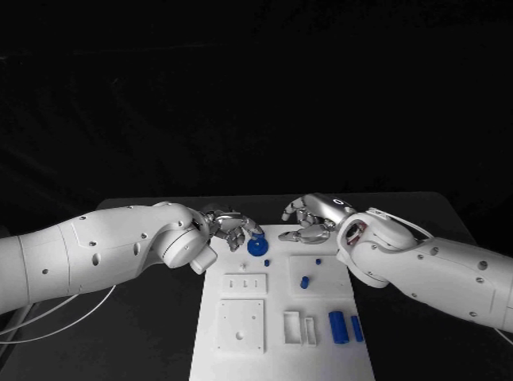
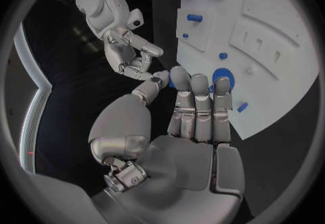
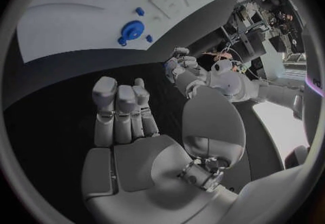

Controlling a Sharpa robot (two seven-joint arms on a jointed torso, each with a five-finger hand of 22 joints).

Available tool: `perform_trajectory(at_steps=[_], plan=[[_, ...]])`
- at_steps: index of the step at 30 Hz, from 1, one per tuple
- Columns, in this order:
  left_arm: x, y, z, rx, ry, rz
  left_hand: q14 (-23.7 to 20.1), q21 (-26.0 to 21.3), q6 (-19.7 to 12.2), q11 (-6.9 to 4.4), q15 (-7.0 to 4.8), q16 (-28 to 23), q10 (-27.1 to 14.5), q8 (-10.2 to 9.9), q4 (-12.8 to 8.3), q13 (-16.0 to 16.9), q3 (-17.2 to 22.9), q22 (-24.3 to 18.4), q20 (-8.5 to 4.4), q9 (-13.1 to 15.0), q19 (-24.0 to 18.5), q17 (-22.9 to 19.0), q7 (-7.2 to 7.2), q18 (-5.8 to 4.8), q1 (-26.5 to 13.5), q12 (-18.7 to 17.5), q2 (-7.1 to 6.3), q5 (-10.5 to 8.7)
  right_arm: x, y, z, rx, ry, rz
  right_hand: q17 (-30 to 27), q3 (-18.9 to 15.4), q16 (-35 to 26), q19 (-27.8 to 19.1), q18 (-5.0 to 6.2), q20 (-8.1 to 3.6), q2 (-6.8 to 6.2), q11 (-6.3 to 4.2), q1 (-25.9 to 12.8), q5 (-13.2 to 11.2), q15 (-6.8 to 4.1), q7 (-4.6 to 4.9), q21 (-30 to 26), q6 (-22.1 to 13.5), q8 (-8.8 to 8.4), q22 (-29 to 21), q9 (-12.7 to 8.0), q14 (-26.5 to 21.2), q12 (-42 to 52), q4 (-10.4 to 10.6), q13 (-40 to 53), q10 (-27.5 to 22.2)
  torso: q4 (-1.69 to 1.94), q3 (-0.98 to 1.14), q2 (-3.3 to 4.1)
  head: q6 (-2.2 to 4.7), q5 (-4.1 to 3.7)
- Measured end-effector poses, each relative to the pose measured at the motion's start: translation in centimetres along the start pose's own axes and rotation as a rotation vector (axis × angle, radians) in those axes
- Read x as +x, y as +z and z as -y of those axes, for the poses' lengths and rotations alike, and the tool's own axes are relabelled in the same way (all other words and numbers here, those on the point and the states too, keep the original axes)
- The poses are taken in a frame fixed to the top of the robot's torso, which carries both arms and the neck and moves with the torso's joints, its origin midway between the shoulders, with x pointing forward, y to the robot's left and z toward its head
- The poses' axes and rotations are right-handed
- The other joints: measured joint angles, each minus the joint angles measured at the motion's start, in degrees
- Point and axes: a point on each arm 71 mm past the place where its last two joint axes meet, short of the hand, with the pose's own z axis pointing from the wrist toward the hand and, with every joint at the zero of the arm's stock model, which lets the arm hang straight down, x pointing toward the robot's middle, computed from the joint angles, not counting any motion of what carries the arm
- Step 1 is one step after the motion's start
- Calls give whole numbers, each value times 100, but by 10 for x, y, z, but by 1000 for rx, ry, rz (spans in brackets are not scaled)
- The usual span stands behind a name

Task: Assemble the parts on the task board

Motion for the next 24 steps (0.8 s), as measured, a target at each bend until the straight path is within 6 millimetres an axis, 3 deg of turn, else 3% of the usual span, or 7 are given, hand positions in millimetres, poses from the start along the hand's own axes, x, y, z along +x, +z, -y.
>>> perform_trajectory(at_steps=[3,13,16,18,21,23,24], plan=[[-2,0,-1,-9,39,11,28,88,26,-20,-28,53,20,-64,0,9,0,0,-5,124,37,-26,-25,0,-12,73,-12,24,-6,-8,16,29,14,18,14,-137,0,-10,-2,-7,2,0,-2,169,0,6,-24,-7,0,7,6,0,0,-23,-3,0,-9,-1,0,-4,17],[1,2,-11,-43,218,47,135,399,92,-114,-134,281,114,-225,-4,8,-4,18,-67,125,271,-100,-92,0,59,298,-85,32,-29,-23,58,123,153,115,12,-237,-61,-60,-4,4,95,-18,-1,489,14,4,-95,-44,26,11,23,-25,0,-51,-84,-22,-21,5,-8,-54,58],[3,3,-12,-45,260,54,163,440,104,-125,-162,338,125,-264,-7,8,-8,18,-101,125,353,-111,-104,0,63,349,-90,32,-35,-23,67,144,180,142,-35,-307,-193,-186,-4,62,110,6,-16,657,10,41,-209,-103,26,-15,22,-142,-93,-90,-181,-57,-21,5,-12,-69,65],[5,4,-14,-47,296,57,163,548,113,-132,-162,437,132,-307,-7,8,-8,24,-127,125,522,-105,-112,4,87,384,-114,32,-41,-23,75,160,192,165,-185,-316,-507,-444,-5,200,140,32,-46,753,45,142,-476,-205,25,-133,22,-361,-354,-99,-410,-194,-22,8,-14,-80,75],[9,6,-18,-52,344,59,160,693,115,-132,-203,566,132,-356,-7,2,-8,24,-206,258,702,-96,-114,92,92,452,-121,77,-47,-24,84,179,207,193,-385,-337,-908,-706,0,381,140,57,-46,773,79,164,-868,-237,26,-318,22,-538,-682,-120,-763,-268,-26,9,-18,-102,98],[14,7,-20,-57,374,58,159,790,128,-147,-206,674,147,-391,-7,1,-9,24,-226,259,825,-75,-127,91,85,523,-129,104,-50,-25,91,192,214,209,-459,-337,-1059,-769,10,443,163,54,-24,818,93,186,-1008,-267,25,-392,22,-568,-783,-120,-908,-278,-29,13,-21,-109,116],[16,8,-21,-58,385,57,180,869,152,-173,-226,777,172,-399,-7,2,-9,24,-252,260,910,-41,-152,150,82,586,-131,110,-51,-25,93,198,217,214,-479,-337,-1110,-790,13,463,163,72,-23,818,93,197,-1055,-278,25,-418,22,-569,-815,-120,-961,-296,-29,13,-23,-115,120]])
